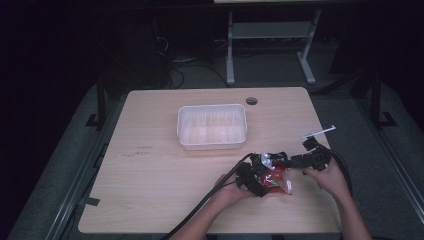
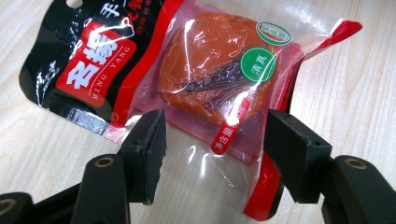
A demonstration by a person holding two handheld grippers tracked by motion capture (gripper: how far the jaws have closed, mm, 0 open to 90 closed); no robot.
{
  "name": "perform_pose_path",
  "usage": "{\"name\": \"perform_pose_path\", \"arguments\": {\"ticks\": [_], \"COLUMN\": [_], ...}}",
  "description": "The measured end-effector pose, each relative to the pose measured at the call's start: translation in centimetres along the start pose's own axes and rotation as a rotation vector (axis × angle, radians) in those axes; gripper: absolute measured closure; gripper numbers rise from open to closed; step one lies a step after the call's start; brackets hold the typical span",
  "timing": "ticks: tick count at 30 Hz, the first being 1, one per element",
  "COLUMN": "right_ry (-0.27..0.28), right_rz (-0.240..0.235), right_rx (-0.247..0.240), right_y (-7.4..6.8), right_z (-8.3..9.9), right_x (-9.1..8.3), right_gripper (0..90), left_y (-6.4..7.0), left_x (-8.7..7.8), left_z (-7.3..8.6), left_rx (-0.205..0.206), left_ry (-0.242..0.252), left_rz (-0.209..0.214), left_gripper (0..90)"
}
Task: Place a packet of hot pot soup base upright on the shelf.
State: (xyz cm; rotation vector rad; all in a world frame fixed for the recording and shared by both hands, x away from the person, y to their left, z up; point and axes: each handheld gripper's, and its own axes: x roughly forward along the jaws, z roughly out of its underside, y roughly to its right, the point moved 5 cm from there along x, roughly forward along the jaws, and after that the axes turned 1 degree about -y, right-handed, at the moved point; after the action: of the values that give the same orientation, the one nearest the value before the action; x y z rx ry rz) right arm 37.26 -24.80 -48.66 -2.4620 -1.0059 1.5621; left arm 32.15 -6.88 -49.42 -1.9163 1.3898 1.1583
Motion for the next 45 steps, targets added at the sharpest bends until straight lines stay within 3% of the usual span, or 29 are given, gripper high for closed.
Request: {"name": "perform_pose_path", "arguments": {"ticks": [8, 13, 20, 23, 35, 45], "right_ry": [-0.019, -0.027, -0.049, -0.047, -0.038, -0.012], "right_rz": [-0.046, -0.101, -0.136, -0.154, -0.142, -0.138], "right_rx": [0.020, 0.063, 0.069, 0.095, 0.099, 0.075], "right_y": [-0.3, -0.2, -0.6, -0.7, -0.7, -1.2], "right_z": [0.0, 0.1, 0.1, 0.1, 0.2, 0.0], "right_x": [0.8, 1.1, 1.8, 1.8, 1.6, 0.9], "right_gripper": [42.2, 47.8, 51.5, 58.1, 82.5, 87.2], "left_y": [-0.1, -0.1, -0.1, -0.2, -0.1, -0.2], "left_x": [0.0, 0.0, 0.1, 0.1, 0.1, 0.0], "left_z": [0.1, 0.1, 0.0, 0.1, 0.1, 0.2], "left_rx": [0.004, 0.002, 0.000, 0.001, -0.001, -0.003], "left_ry": [-0.007, -0.005, -0.003, -0.007, -0.006, 0.010], "left_rz": [0.006, 0.010, 0.015, 0.016, 0.014, 0.014], "left_gripper": [39.7, 39.8, 40.1, 40.2, 40.2, 39.6]}}
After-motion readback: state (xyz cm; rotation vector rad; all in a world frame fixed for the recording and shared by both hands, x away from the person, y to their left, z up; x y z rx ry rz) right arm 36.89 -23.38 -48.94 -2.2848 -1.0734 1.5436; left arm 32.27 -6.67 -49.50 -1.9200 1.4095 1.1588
